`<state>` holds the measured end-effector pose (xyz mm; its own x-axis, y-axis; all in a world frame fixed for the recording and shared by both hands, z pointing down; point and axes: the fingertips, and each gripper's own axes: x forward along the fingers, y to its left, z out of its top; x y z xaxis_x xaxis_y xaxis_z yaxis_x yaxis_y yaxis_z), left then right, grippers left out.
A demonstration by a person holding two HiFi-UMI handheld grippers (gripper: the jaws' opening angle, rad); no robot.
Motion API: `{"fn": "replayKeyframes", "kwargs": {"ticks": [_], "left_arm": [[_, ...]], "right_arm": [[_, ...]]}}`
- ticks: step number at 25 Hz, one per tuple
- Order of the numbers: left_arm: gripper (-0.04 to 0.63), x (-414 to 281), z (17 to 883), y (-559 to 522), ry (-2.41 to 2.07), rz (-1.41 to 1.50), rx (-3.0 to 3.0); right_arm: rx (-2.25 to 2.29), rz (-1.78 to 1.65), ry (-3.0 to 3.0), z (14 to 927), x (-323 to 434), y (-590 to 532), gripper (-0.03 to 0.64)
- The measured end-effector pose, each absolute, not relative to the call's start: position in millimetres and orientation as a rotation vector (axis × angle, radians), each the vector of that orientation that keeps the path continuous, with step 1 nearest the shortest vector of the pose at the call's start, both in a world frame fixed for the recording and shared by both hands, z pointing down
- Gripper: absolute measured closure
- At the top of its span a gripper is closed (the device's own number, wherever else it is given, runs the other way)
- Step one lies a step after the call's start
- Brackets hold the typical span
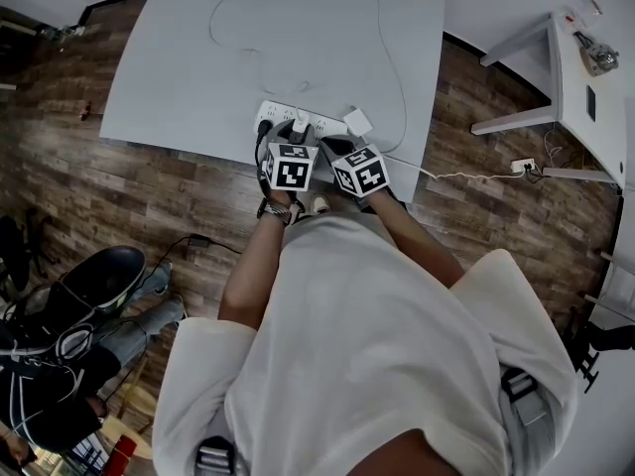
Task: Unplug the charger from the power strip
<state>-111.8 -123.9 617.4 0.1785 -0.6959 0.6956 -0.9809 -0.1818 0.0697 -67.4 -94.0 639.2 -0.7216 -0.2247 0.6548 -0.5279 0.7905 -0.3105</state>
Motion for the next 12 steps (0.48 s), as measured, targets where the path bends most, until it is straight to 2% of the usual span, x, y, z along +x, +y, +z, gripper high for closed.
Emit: {"fn": "replayKeyframes", "kwargs": {"ticks": [7,12], "left_arm": [[0.456,-110.8,620.1,-123.5,-1.577,0.809,1.971],[0.456,-111.4,609.2,-113.2,-1.568,0.677,1.940]], "right_arm": [[0.551,0.640,-2.358,640.5,-68.7,-94.0,0.615],[0.548,0.632,-2.366,633.2,-66.6,-82.4,0.615]]}}
